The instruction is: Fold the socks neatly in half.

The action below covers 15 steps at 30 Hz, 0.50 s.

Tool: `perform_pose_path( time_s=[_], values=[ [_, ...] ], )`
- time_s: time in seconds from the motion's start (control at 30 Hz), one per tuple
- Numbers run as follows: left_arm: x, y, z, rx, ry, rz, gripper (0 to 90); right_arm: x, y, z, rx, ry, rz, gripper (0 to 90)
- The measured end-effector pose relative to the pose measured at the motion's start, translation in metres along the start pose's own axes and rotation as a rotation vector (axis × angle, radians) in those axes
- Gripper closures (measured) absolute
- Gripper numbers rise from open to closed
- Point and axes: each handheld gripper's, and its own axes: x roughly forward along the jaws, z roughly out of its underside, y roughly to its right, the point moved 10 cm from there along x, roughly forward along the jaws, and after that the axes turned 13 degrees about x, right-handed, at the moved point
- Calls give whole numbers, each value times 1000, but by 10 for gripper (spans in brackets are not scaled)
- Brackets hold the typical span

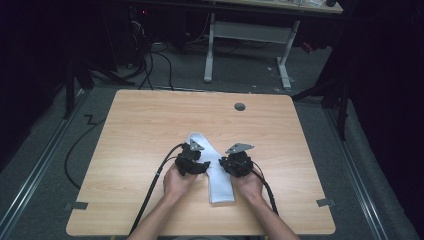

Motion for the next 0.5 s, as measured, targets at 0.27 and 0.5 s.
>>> perform_pose_path(
  time_s=[0.27,0.5],
  values=[
    [-1,-11,7,-8,-25,-25,511,0,7,8,1,-22,10,764],
    [-9,-30,11,-33,-17,-91,509,0,0,10,-16,-17,-2,740]
  ],
)
